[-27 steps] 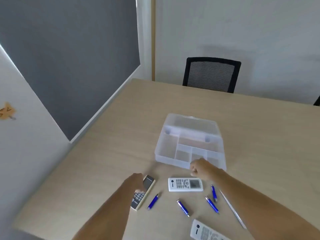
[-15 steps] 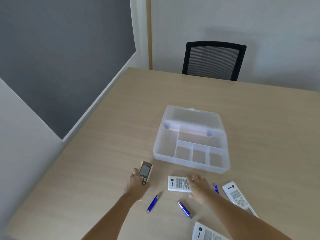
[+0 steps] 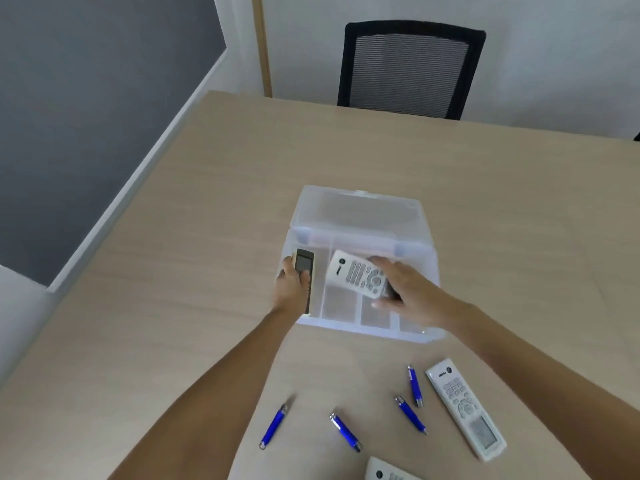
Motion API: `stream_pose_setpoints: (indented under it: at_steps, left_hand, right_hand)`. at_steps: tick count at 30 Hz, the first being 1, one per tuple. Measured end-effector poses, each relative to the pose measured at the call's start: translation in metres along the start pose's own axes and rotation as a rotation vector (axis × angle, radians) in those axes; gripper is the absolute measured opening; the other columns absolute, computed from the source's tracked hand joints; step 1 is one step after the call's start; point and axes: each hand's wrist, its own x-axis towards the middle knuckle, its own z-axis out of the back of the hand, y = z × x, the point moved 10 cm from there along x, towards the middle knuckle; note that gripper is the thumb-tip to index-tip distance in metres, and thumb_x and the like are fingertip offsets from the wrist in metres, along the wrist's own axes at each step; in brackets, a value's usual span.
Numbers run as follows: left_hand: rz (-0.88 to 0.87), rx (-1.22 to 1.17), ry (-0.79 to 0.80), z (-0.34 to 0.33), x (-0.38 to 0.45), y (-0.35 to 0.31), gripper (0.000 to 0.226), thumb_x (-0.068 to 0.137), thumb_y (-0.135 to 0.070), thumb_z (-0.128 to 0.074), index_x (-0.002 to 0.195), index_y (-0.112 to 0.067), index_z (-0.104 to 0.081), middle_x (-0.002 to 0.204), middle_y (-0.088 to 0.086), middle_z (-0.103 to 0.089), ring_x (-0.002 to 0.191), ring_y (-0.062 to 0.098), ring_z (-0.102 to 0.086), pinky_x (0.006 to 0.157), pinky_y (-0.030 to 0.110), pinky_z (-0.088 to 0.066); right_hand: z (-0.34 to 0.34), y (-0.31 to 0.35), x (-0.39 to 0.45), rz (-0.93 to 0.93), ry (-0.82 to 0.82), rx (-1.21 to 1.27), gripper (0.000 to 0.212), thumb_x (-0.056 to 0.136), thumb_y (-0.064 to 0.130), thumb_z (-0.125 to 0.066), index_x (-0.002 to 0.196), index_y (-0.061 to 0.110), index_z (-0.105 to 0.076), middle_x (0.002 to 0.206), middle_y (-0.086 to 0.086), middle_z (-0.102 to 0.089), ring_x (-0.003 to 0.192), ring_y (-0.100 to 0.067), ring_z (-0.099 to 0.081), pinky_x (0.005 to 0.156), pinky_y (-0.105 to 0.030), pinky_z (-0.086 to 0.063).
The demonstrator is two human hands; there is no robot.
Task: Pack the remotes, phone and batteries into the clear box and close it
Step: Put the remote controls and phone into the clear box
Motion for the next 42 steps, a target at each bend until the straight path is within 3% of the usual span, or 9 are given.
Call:
stream_pose_setpoints:
  at_steps: [5,16,20,25,28,31,34,37,42]
  left_hand:
    - [0.041,0.305,0.081,-0.023,0.009,0.006,0.04,0.102,-0.027,-0.035,0.137,-0.008,-0.033,0.115,0.02,-0.06,0.099,0.038,-0.064,0.075,0.047,-0.052]
    - [0.157,0.398,0.048,-0.029,0.014,0.024,0.044,0.099,-0.043,-0.039,0.109,-0.006,-0.061,0.11,0.01,-0.058,0.098,0.031,-0.062,0.073,0.043,-0.051]
    - [0.174,0.381,0.041,-0.024,0.01,0.02,0.049,0.1,-0.043,-0.034,0.112,-0.003,-0.059,0.114,0.013,-0.057,0.102,0.034,-0.061,0.08,0.048,-0.054]
    - [-0.248,0.343,-0.136,-0.002,-0.018,-0.03,0.052,0.098,-0.03,-0.047,0.144,-0.008,-0.037,0.138,0.012,-0.043,0.124,0.03,-0.046,0.087,0.044,-0.052]
    - [-0.576,0.237,-0.144,-0.004,-0.072,-0.06,0.046,0.092,-0.02,-0.057,0.136,-0.008,-0.048,0.131,0.012,-0.05,0.118,0.03,-0.051,0.094,0.042,-0.051]
    - [-0.832,0.293,0.043,-0.041,-0.141,-0.07,0.036,0.09,-0.02,-0.06,0.123,-0.007,-0.061,0.117,0.012,-0.059,0.107,0.029,-0.059,0.089,0.041,-0.054]
    - [-0.881,0.352,0.448,-0.101,-0.202,-0.058,0.036,0.092,-0.029,-0.055,0.122,-0.01,-0.062,0.118,0.009,-0.059,0.106,0.026,-0.058,0.091,0.039,-0.049]
    - [-0.927,0.548,0.767,-0.161,-0.26,-0.044,0.053,0.086,-0.047,-0.061,0.126,-0.013,-0.054,0.124,0.008,-0.054,0.112,0.026,-0.05,0.094,0.039,-0.045]
    - [-0.933,0.951,0.848,-0.207,-0.302,-0.025,0.08,0.072,-0.044,-0.076,0.132,-0.005,-0.04,0.134,0.015,-0.042,0.122,0.031,-0.041,0.094,0.044,-0.042]
  right_hand:
    - [0.01,-0.067,0.067,-0.245,0.009,-0.17,0.057,0.095,0.047,-0.043,0.146,0.029,-0.024,0.113,-0.02,-0.055,0.109,-0.037,-0.051,0.092,-0.046,-0.043]
    - [-0.068,-0.075,0.111,-0.251,0.275,-0.092,0.045,0.099,0.036,-0.035,0.144,0.034,-0.035,0.141,-0.007,-0.05,0.131,-0.036,-0.038,0.11,-0.044,-0.029]
    - [-0.059,-0.049,0.101,-0.222,0.271,0.026,0.032,0.1,0.013,-0.029,0.078,0.017,-0.052,0.081,-0.008,-0.053,0.092,-0.026,-0.047,0.068,-0.029,-0.037]
    - [0.005,-0.048,0.041,-0.209,-0.002,0.122,0.033,0.1,0.012,-0.037,0.123,0.007,-0.059,0.118,-0.017,-0.06,0.109,-0.03,-0.056,0.095,-0.035,-0.041]
    - [0.029,-0.08,-0.042,-0.285,-0.343,0.182,0.02,0.094,0.007,-0.048,0.102,0.002,-0.066,0.096,-0.017,-0.073,0.083,-0.029,-0.065,0.074,-0.031,-0.043]
    - [-0.027,-0.126,-0.123,-0.535,-0.29,0.145,0.019,0.093,0.015,-0.051,0.097,0.0,-0.062,0.095,-0.019,-0.071,0.083,-0.03,-0.063,0.073,-0.032,-0.045]
    - [-0.12,-0.147,-0.186,-0.779,0.078,0.077,0.054,0.089,0.043,-0.056,0.127,0.006,-0.046,0.127,-0.017,-0.052,0.115,-0.033,-0.051,0.097,-0.038,-0.045]
    - [-0.15,-0.143,-0.221,-0.848,0.06,0.064,0.077,0.078,0.05,-0.069,0.134,0.01,-0.035,0.131,-0.013,-0.042,0.12,-0.032,-0.044,0.095,-0.042,-0.047]
    - [-0.155,-0.152,-0.24,-0.868,0.002,0.219,0.058,0.077,0.031,-0.072,0.115,0.005,-0.037,0.121,-0.019,-0.05,0.103,-0.033,-0.054,0.084,-0.037,-0.047]
